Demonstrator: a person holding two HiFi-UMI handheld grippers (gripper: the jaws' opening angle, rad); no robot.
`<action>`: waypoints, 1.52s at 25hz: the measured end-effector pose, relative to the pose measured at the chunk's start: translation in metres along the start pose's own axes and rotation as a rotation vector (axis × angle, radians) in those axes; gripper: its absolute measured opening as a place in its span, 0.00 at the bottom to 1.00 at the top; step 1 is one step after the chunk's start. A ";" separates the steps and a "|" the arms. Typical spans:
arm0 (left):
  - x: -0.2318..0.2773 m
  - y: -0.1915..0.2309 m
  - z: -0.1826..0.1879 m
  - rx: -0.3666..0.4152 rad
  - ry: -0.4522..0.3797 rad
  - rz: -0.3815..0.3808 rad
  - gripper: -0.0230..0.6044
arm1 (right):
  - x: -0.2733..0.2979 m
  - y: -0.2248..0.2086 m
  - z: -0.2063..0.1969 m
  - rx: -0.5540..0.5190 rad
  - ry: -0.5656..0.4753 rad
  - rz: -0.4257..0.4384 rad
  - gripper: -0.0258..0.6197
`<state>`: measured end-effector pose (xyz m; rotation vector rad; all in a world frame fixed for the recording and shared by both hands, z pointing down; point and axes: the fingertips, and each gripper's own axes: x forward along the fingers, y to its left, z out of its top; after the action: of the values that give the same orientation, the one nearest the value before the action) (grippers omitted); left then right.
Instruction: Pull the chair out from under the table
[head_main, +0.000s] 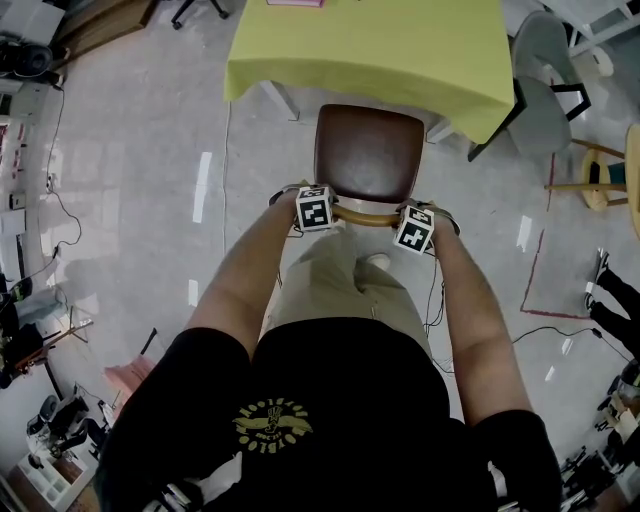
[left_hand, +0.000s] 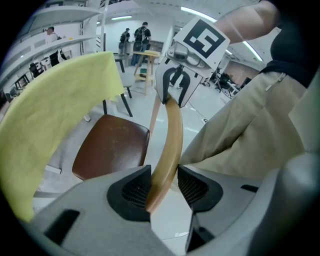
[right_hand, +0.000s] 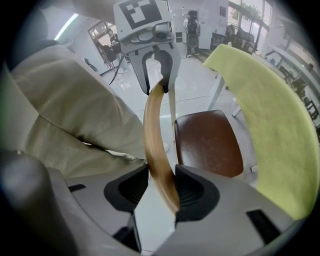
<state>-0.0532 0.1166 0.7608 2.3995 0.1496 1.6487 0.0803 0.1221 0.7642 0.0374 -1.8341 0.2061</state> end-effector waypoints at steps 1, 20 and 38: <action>0.000 -0.004 -0.001 0.000 0.003 -0.001 0.29 | 0.000 0.004 0.000 0.000 -0.002 0.003 0.29; -0.002 -0.011 0.002 -0.233 -0.064 0.068 0.31 | -0.017 0.003 -0.003 0.301 -0.212 -0.054 0.30; -0.186 0.078 0.074 -0.902 -0.641 0.566 0.05 | -0.146 -0.095 0.017 0.970 -0.591 -0.327 0.06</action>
<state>-0.0548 -0.0075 0.5855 2.1177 -1.1840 0.6964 0.1164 0.0145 0.6311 1.1659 -2.0912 0.9055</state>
